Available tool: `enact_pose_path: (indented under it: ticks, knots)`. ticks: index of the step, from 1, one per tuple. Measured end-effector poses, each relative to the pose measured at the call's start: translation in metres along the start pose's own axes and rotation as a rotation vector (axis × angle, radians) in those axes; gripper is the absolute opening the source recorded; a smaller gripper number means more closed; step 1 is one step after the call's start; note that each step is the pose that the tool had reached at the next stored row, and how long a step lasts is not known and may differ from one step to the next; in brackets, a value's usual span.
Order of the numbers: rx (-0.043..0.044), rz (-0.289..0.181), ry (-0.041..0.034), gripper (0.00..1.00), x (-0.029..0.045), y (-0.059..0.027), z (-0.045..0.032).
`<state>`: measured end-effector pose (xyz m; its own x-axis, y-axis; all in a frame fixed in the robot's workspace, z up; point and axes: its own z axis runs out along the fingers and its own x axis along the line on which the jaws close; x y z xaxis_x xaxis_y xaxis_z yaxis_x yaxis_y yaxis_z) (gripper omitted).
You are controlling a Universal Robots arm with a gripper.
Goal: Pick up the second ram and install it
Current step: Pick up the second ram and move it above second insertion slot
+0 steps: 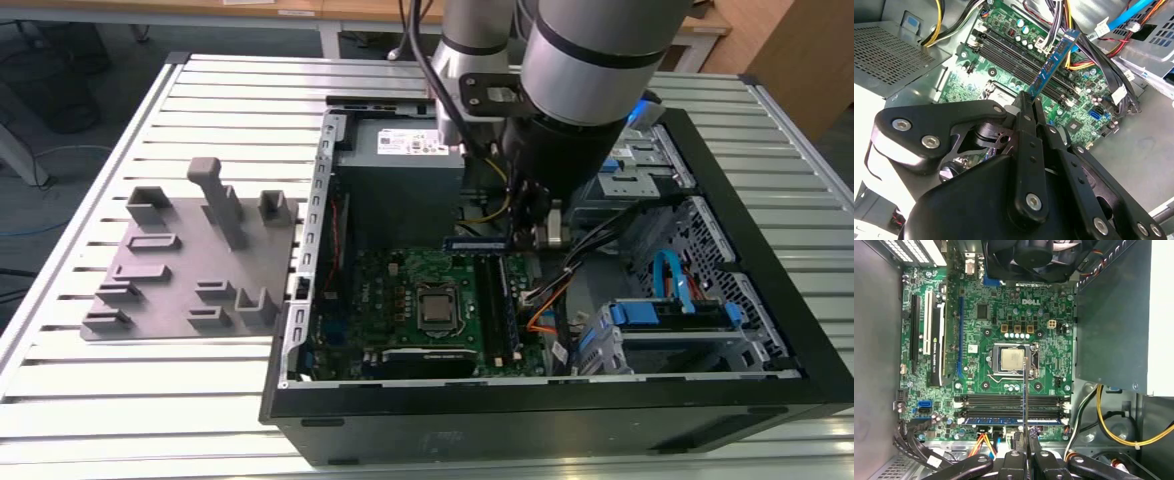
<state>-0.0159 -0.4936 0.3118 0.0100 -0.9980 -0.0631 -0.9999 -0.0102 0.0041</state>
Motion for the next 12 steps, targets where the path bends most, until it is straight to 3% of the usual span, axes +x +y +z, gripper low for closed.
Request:
enact_pose_path:
  ticks: [12]
  knots:
    - [0.0000, 0.000, 0.0000, 0.14, 0.0006, 0.0000, 0.0067]
